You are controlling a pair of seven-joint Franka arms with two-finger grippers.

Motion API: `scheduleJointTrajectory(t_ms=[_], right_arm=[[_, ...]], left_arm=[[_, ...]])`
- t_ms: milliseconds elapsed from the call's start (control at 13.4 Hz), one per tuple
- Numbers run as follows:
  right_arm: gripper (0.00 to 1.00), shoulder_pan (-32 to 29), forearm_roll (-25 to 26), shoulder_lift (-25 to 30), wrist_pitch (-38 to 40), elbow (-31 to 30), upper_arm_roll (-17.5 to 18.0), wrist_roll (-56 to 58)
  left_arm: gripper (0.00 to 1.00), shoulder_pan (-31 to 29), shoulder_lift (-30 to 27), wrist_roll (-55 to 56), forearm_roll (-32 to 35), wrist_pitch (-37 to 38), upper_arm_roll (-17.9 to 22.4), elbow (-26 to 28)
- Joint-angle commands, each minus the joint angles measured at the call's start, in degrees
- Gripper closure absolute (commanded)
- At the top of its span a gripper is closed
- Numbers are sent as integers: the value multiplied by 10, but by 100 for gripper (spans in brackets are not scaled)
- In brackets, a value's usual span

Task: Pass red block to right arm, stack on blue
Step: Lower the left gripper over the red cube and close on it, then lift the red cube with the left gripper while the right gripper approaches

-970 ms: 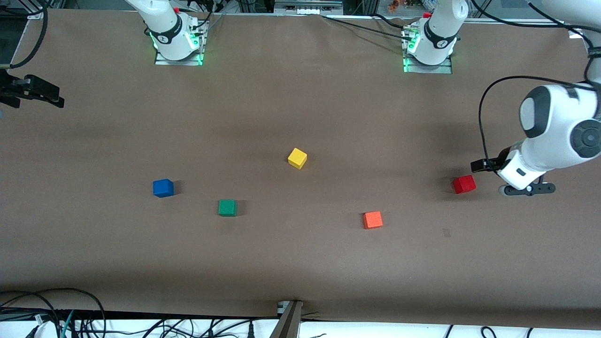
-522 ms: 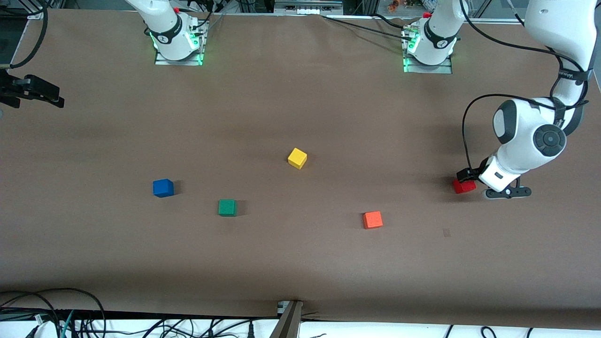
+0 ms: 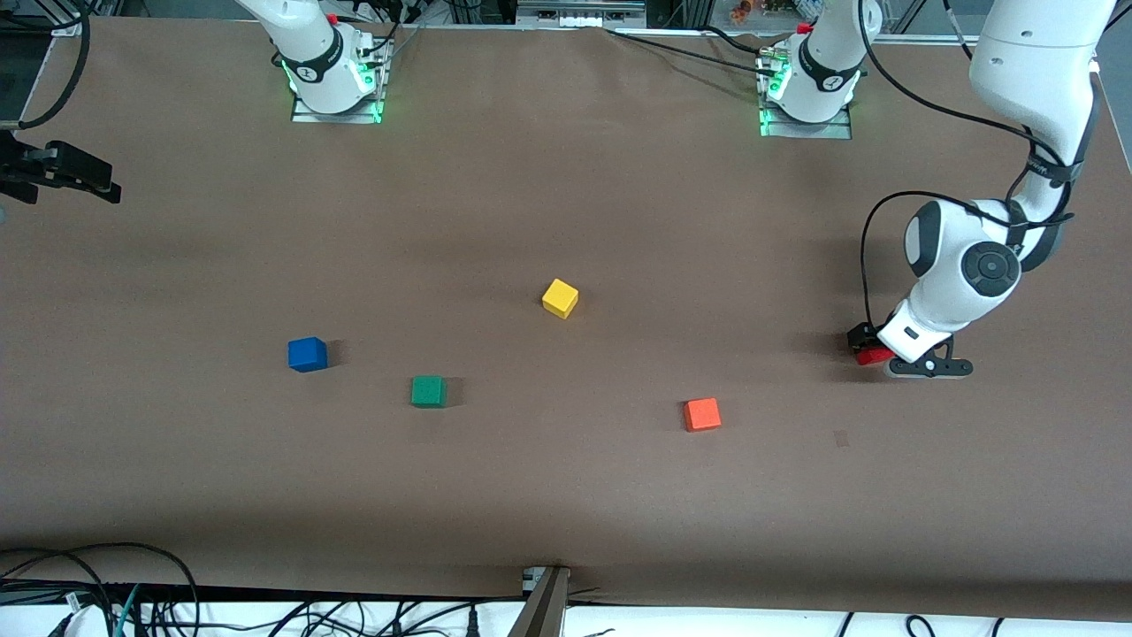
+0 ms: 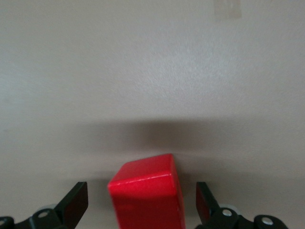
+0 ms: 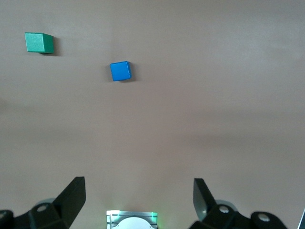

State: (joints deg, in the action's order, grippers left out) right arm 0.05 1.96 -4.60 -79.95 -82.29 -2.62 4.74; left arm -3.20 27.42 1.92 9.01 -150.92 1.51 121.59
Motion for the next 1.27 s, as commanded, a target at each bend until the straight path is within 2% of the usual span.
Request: scheduleJointTrajectory(t_ms=[0,75,149,224,299,373,597,896,1045,1194], right_arm=[[0,-1,2,-3,5,12,0,3],[0,-1,2,-3,4,12,1,3],[0,-1,2,-3,4,12,1,3],[0,-1,2,-3,5,12,1,3],[0,-1,2,-3,5,12,1,2],[0,-1,2,-3,4,12,1,3],[0,-1,2,-3,5,11,0,4],[0,-2,2,-3,5,11,0,4],[0,-2,2,-3,5,11,0,4],[0,-2,2,-4,5,11,0,5]], left_arm=[[0,-14,8,-4,11,-21,-4,7],[1,-15,8,-4,11,-21,-4,7],[40,-15,8,-1,11,-20,-5,7],[63,-15,8,0,11,-20,-5,7],[77,-15,7,-6,11,-18,-5,5],[85,-15,7,-10,11,-14,-6,3],[93,-13,3,-11,12,7,-18,-2],[93,-15,-11,-11,4,110,-70,-49],[93,-15,-27,-12,3,137,-91,-69],[93,-16,-31,-12,-40,163,-115,-94]])
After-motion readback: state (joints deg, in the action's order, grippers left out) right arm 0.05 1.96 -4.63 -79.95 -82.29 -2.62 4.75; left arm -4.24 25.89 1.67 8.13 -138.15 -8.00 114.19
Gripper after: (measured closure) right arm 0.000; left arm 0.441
